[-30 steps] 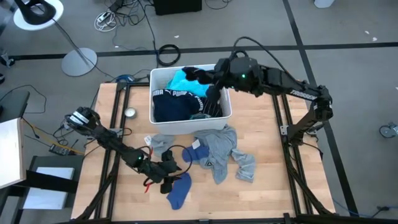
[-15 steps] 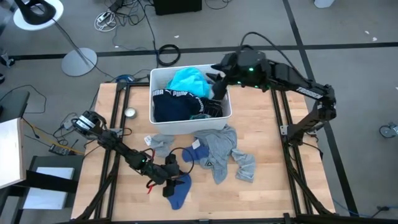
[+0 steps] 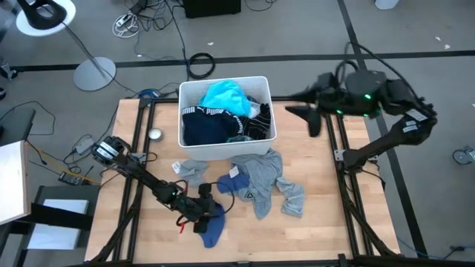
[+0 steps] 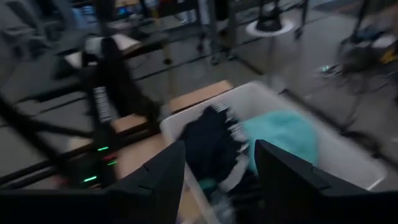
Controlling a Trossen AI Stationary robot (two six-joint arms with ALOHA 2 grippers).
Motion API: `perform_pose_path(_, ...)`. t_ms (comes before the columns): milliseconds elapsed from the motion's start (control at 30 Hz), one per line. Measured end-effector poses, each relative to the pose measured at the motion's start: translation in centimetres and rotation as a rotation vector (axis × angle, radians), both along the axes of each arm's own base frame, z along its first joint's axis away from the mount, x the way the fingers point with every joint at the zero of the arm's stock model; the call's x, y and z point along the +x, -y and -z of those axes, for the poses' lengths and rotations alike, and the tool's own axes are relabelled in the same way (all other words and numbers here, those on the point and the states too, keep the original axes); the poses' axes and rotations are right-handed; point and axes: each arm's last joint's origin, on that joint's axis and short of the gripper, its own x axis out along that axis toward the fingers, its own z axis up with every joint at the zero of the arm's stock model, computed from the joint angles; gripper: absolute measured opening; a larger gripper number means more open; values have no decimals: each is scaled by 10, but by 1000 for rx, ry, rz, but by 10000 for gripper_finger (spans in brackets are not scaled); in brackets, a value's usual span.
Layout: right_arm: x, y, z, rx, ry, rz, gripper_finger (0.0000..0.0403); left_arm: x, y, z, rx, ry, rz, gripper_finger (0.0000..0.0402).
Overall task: Sort clothes
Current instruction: Put the blue sock into the white bin
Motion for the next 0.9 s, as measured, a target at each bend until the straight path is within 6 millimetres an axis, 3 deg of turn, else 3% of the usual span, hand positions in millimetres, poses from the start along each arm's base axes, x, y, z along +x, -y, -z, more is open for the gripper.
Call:
perform_pose_path(133, -16, -16, 5, 109, -46, -52, 194, 0, 0, 7, 6, -48, -17, 156)
perform_pose_path(300, -27, -37, 25, 220, -241, -85, 194, -1, -3, 7, -41, -92, -3, 27)
perform_pose_path(500, -27, -64, 66, 173, -442, -35, 194, 0, -8, -11, -104, -69, -15, 5)
perform_pose_path(700, -23, -98, 124, 53, -484, 47, 194, 2, -12, -63, -93, 1, -65, 2)
perform_pose_path(900, -13, -128, 194, 108, -449, 64, 194, 2, -23, -119, -86, 3, -102, 1)
